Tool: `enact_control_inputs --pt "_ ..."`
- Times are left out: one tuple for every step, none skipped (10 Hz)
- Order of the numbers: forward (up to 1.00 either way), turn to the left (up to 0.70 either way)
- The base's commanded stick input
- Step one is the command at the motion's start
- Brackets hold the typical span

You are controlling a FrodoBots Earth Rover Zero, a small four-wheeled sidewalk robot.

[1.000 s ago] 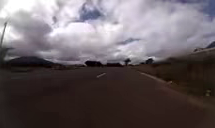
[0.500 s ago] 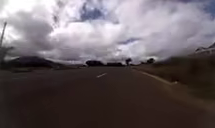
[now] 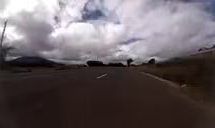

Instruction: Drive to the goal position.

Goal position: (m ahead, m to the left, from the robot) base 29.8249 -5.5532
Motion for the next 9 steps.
enact_control_inputs --pt "0.70 0.00" --pt "0.70 0.00" --pt "0.70 0.00" --pt "0.70 0.00" --pt "0.70 0.00" --pt "0.70 -0.05" --pt "0.70 -0.25" --pt "0.70 -0.35" --pt "0.70 -0.35"
